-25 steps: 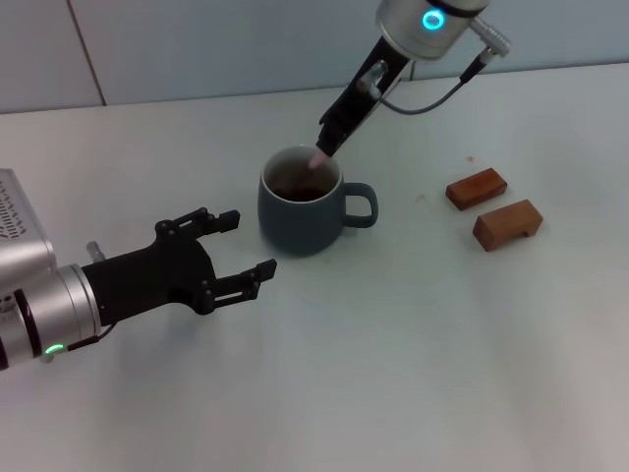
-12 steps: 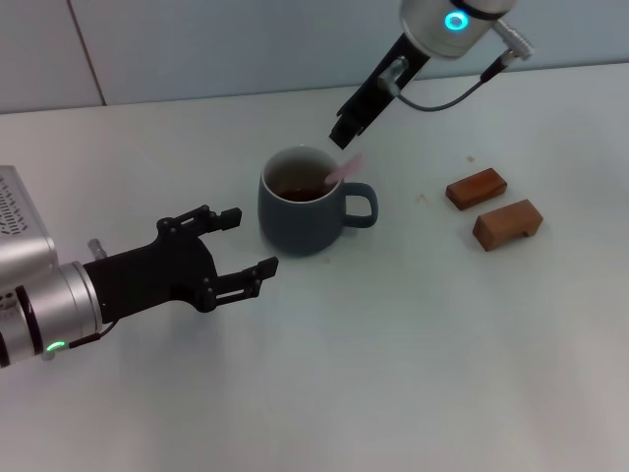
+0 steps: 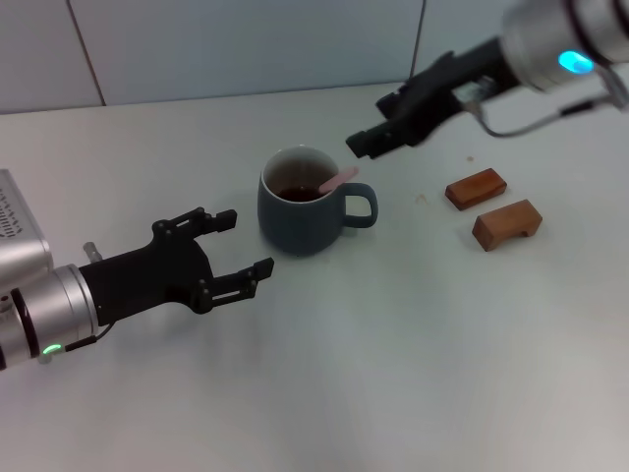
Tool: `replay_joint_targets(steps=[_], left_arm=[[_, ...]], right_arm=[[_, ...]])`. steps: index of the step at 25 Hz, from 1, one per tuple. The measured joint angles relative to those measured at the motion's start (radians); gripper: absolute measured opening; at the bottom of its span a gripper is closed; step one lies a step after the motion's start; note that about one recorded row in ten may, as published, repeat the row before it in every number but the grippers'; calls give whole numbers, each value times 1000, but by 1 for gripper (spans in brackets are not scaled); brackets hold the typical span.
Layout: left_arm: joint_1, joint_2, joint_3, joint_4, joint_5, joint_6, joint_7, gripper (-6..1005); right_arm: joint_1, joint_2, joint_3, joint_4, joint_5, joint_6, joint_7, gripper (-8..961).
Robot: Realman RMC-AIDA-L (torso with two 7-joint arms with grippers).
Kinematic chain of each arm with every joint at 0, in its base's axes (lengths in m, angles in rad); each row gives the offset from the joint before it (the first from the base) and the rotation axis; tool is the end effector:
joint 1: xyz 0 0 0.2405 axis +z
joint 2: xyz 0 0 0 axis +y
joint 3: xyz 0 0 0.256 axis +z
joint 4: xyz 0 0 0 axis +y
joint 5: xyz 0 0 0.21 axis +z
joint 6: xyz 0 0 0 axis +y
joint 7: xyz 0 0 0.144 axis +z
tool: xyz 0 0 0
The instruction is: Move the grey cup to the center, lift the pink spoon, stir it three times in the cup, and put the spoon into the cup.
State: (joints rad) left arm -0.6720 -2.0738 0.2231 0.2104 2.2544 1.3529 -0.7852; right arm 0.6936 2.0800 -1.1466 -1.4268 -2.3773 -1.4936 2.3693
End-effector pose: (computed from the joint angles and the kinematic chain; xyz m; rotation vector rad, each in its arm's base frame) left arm -0.2663 0.3373 -0.0578 -2.6077 -0.3219 -0.6913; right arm 0.1146 0.3902 0.0445 -2.6419 0.6367 0.0240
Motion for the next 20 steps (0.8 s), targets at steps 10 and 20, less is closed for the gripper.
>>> replay_joint_targets(steps=[10, 20], left_arm=[[1, 1, -3, 4, -1, 0, -2, 813], [-5, 0, -5, 2, -1, -1, -3, 813]], right_arm=[[-420, -4, 83, 61, 502, 106, -562, 823], [-344, -13, 310, 465, 525, -6, -827, 842]])
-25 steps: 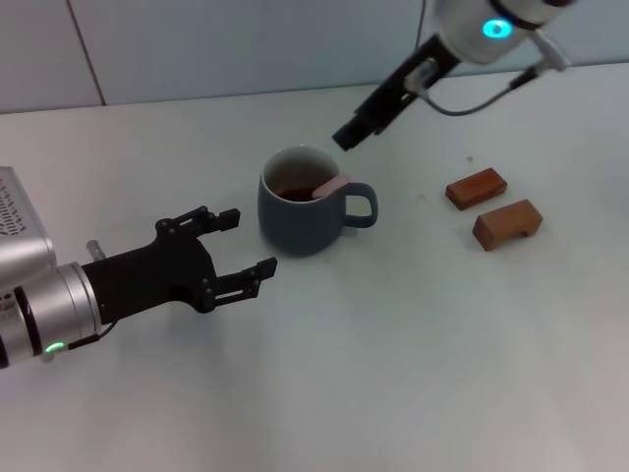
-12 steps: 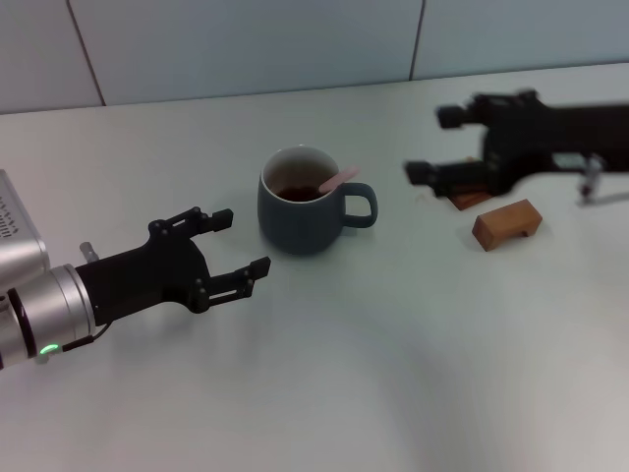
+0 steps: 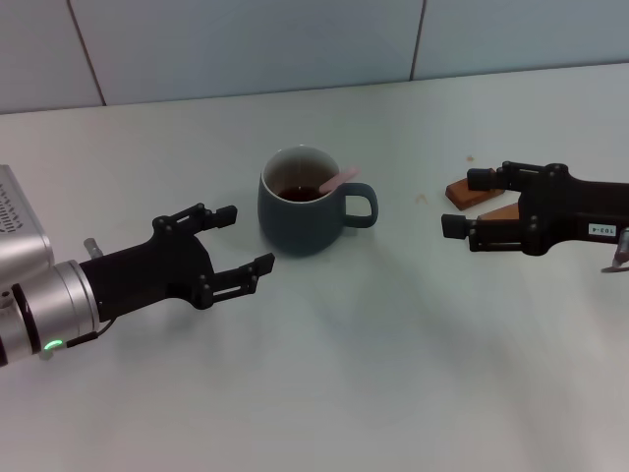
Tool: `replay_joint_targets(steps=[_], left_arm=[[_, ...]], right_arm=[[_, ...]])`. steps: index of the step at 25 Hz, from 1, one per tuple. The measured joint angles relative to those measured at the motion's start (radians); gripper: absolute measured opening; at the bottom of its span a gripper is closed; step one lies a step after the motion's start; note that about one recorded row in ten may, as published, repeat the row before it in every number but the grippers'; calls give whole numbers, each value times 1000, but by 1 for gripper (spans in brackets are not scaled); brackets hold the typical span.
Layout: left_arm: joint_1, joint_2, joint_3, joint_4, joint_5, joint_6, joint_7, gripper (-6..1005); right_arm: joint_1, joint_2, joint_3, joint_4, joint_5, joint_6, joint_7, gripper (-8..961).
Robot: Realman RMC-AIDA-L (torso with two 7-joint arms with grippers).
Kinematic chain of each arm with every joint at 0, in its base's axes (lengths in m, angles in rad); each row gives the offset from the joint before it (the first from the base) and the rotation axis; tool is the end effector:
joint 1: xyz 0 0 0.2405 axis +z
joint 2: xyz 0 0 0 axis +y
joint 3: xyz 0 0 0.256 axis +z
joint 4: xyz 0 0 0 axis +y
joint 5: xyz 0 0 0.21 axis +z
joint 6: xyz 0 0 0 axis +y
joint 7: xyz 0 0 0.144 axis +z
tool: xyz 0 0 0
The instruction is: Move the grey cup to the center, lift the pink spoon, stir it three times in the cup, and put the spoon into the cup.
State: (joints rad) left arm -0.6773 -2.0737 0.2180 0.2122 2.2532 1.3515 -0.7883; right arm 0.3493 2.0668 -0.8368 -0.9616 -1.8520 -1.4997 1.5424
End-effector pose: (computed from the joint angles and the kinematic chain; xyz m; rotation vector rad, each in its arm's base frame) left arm -0.2647 0.3396 -0.0569 -2.6022 -0.3212 -0.6946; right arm 0.2724 0.3223 0.0460 -2.5731 0.6293 0.6252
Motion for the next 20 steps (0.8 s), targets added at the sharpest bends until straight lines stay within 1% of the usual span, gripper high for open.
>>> replay_joint_targets(steps=[8, 20], left_arm=[[-2, 0, 4, -1, 0, -2, -10, 813], [-2, 0, 6, 1, 0, -2, -14, 813]], right_arm=[[23, -9, -4, 37, -5, 5, 3, 841], [32, -3, 3, 48, -30, 5, 3, 841]])
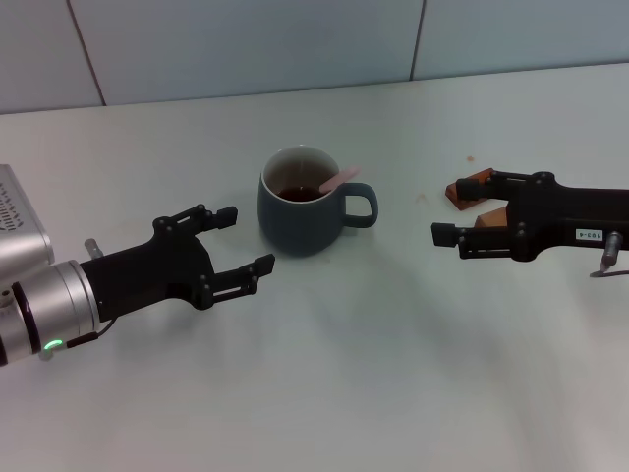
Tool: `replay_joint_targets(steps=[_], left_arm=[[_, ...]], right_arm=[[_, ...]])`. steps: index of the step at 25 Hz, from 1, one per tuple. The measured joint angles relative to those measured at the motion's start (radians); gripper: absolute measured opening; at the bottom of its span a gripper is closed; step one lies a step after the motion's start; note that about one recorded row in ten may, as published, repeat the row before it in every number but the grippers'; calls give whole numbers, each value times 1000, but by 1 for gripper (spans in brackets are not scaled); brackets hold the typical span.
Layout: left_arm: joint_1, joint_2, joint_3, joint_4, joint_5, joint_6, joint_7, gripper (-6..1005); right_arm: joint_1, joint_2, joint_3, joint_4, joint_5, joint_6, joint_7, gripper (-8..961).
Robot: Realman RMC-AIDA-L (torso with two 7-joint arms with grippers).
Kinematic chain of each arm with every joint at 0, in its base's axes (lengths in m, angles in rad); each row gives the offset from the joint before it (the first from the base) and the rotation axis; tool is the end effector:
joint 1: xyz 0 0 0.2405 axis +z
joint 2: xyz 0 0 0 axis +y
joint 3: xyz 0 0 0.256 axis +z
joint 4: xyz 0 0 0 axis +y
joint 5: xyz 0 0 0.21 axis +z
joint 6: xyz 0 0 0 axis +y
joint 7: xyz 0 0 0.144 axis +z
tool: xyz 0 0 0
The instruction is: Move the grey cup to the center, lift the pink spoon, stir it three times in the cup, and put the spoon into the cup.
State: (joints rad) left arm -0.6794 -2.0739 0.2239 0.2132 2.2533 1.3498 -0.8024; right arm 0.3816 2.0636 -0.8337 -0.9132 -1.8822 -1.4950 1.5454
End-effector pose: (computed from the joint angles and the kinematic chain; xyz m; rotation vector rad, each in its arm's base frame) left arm -0.2643 0.3400 -0.0573 -2.6078 -0.3342 -0.6941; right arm 0.2724 0.3263 0.0375 -2.6018 0.6599 0.6110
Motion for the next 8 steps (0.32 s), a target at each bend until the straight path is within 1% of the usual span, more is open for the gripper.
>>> replay_joint_targets(steps=[8], left_arm=[[3, 0, 0, -1, 0, 0, 0, 813]], right_arm=[[-1, 1, -1, 2, 0, -1, 9, 841]])
